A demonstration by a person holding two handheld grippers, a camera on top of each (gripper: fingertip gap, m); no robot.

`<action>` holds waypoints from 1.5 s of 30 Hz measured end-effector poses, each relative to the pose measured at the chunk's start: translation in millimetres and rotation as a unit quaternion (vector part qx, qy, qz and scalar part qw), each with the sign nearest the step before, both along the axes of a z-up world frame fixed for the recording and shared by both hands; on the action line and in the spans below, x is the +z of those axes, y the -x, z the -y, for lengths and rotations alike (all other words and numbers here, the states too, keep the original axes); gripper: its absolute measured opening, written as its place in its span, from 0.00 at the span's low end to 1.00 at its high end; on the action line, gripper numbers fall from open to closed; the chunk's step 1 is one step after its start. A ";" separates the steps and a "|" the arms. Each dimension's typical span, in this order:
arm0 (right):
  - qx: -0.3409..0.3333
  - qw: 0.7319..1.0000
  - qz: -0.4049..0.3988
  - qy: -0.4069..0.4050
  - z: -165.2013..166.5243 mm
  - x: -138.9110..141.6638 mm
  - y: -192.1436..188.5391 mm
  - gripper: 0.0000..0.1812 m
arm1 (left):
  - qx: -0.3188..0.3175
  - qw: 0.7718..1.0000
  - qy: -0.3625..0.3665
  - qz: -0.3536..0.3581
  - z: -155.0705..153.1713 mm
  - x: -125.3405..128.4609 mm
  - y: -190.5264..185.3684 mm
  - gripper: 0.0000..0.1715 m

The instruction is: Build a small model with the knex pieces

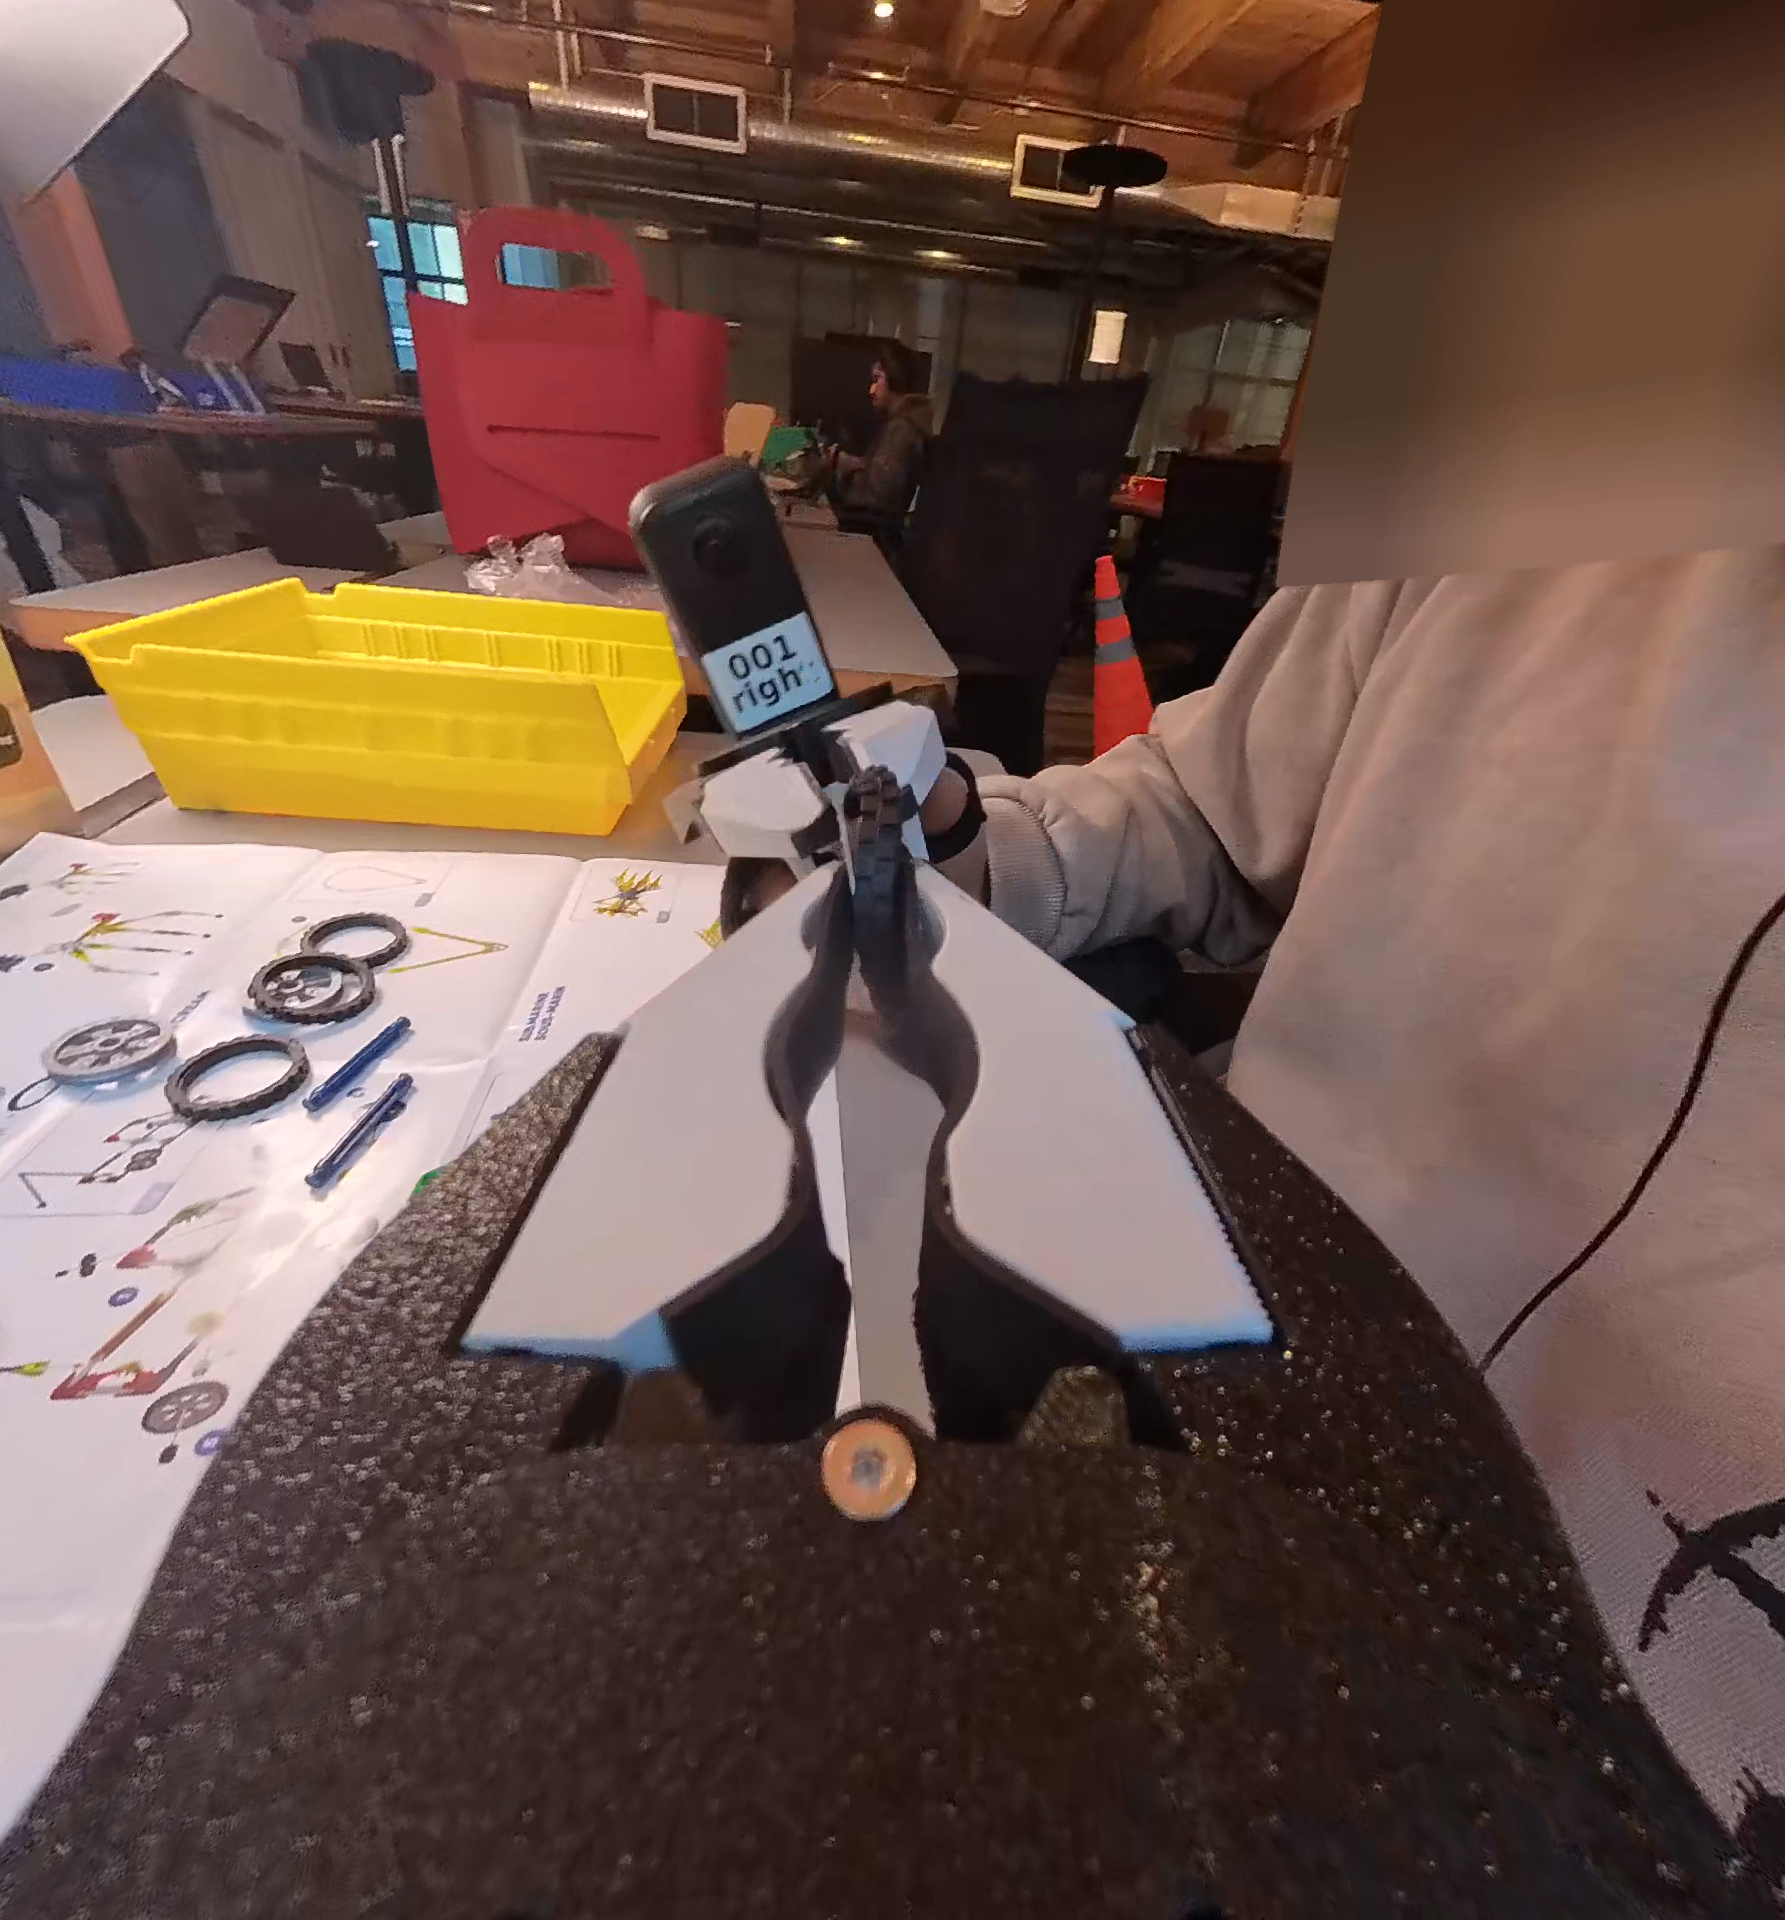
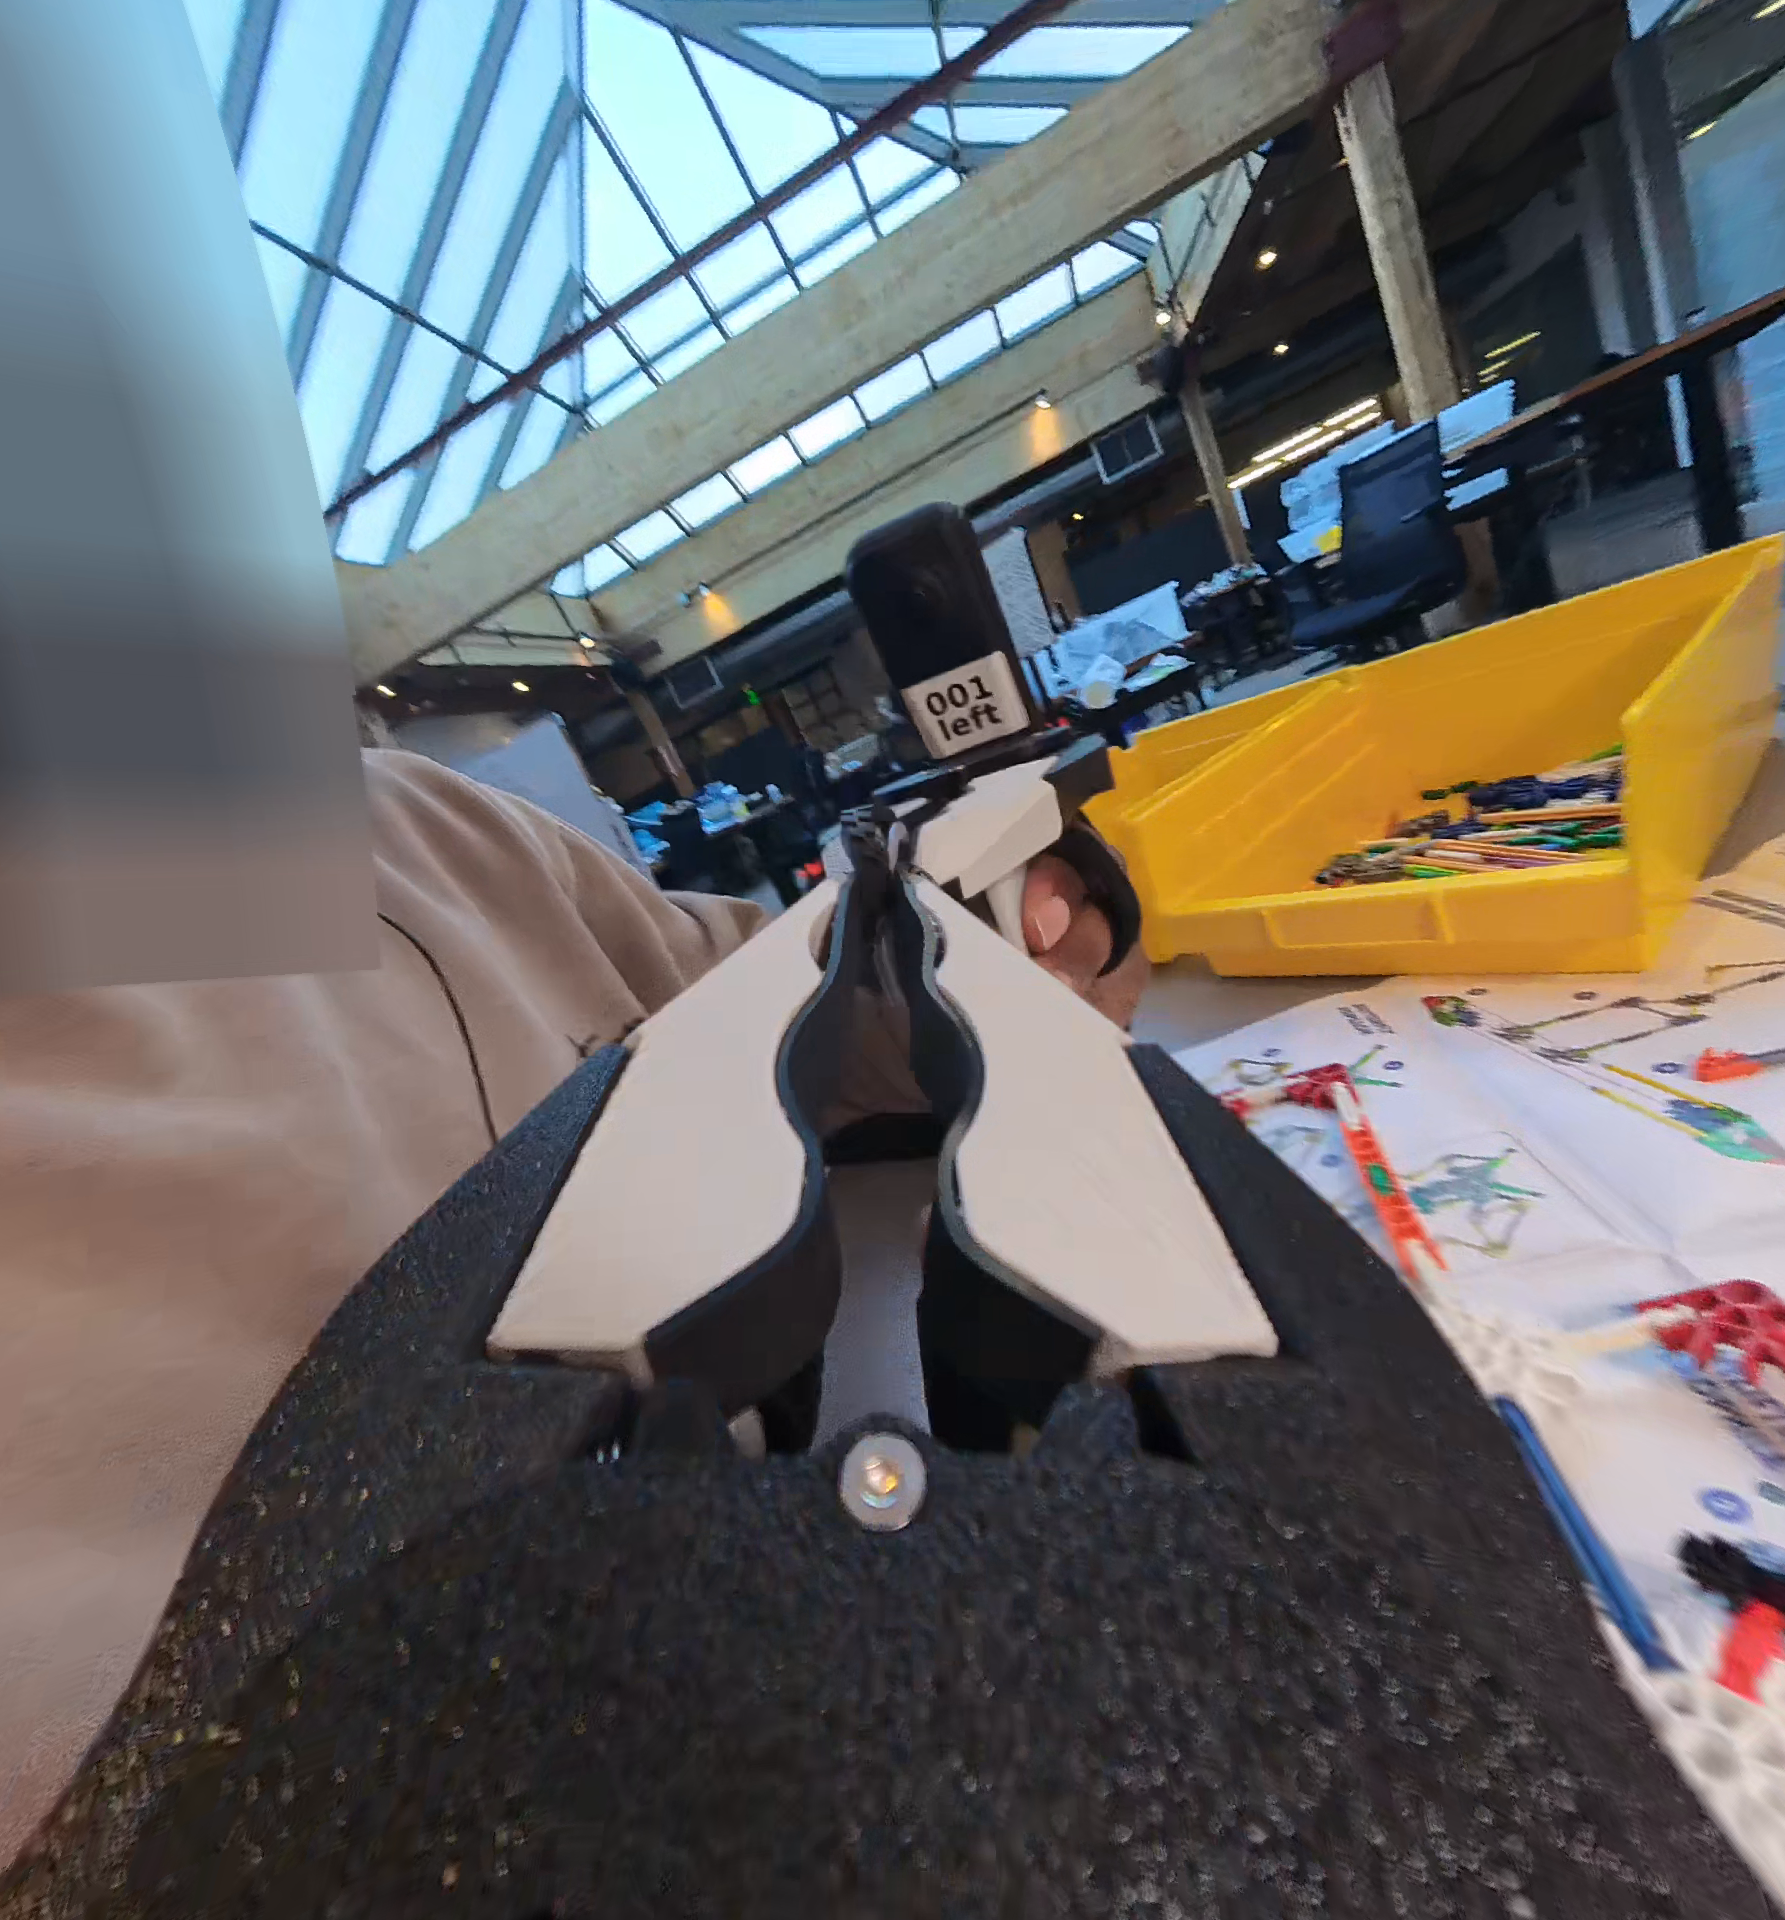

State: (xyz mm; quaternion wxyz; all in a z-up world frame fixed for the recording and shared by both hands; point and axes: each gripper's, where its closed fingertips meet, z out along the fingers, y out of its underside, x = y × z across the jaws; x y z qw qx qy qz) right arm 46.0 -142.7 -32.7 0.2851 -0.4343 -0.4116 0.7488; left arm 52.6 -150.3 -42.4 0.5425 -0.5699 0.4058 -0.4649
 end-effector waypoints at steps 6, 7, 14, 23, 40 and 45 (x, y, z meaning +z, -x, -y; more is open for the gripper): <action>0.053 0.984 -0.020 0.168 1.1 8.2 4.7 0.02 | 0.012 0.999 -0.050 -0.017 -0.6 4.9 3.2 0.02; 0.057 0.981 -0.021 0.185 1.4 8.7 5.2 0.02 | 0.023 0.997 -0.067 -0.030 -1.0 5.0 3.8 0.03; -0.028 0.998 0.054 -0.028 -2.8 -25.3 10.5 0.02 | 0.104 0.954 -0.207 -0.191 -10.8 -30.2 13.3 0.02; -0.101 0.923 0.061 -0.366 19.0 -35.7 17.7 0.06 | 0.046 0.967 -0.163 -0.192 5.2 -44.1 3.6 0.02; 0.141 0.983 -0.018 0.113 40.0 -6.7 12.9 0.01 | -0.040 0.988 -0.127 -0.081 30.2 -16.8 3.1 0.02; 0.067 0.996 -0.009 0.062 20.7 -9.4 18.7 0.03 | -0.033 0.999 -0.022 0.003 13.1 -15.7 8.2 0.02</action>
